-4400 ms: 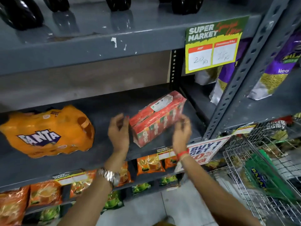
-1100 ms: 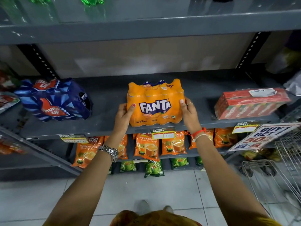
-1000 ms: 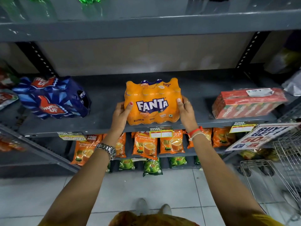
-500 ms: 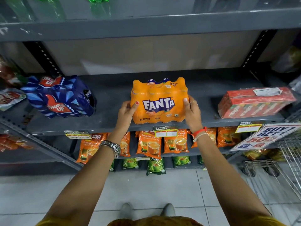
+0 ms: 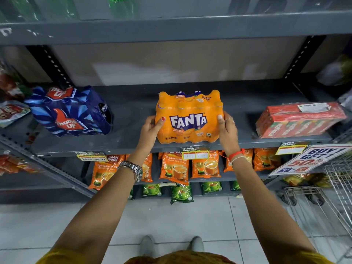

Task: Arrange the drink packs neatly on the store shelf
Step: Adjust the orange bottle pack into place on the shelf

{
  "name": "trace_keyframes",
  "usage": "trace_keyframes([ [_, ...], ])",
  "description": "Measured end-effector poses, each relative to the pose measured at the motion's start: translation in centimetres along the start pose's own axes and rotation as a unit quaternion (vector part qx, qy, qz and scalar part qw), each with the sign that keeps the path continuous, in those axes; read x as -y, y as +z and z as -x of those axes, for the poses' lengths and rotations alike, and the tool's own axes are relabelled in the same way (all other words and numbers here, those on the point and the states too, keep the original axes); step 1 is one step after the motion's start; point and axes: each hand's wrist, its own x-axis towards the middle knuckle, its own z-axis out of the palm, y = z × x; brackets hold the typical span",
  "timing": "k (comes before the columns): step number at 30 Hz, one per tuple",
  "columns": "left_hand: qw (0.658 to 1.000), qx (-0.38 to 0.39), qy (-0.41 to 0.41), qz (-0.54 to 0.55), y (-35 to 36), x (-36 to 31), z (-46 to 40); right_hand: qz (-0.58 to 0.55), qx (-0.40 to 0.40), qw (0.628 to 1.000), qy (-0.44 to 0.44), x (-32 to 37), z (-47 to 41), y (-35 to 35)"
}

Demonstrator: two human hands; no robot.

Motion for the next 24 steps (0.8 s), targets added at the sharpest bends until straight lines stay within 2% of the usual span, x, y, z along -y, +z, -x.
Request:
trace_keyframes([
  [7, 1.0, 0.012, -0.006, -0.004, 0.2, -0.3, -0.4, 0.006, -0.024, 1.0, -0.016, -0.1, 0.8, 0.0],
  [14, 1.0, 0.018, 0.002, -0.01, 0.6, 0.0, -0.3, 0.004, -0.007, 1.0, 0.01, -0.3, -0.4, -0.7],
  [20, 1.0, 0.007, 0.009, -0.007, 0.7, 0.1, -0.4, -0.025, -0.022, 0.999, 0.024, -0.6, -0.1, -0.5],
  [22, 1.0, 0.01, 0.012, -0.013, 0.6, 0.2, -0.3, -0.04, -0.055, 0.998, 0.017, -0.8, 0.7, 0.1],
  [24, 0.999, 0.006, 0.03, -0.039, 0.0, 0.5, 0.1, -0.074, -0.141, 0.987, 0.011, -1.4, 2.3, 1.0],
])
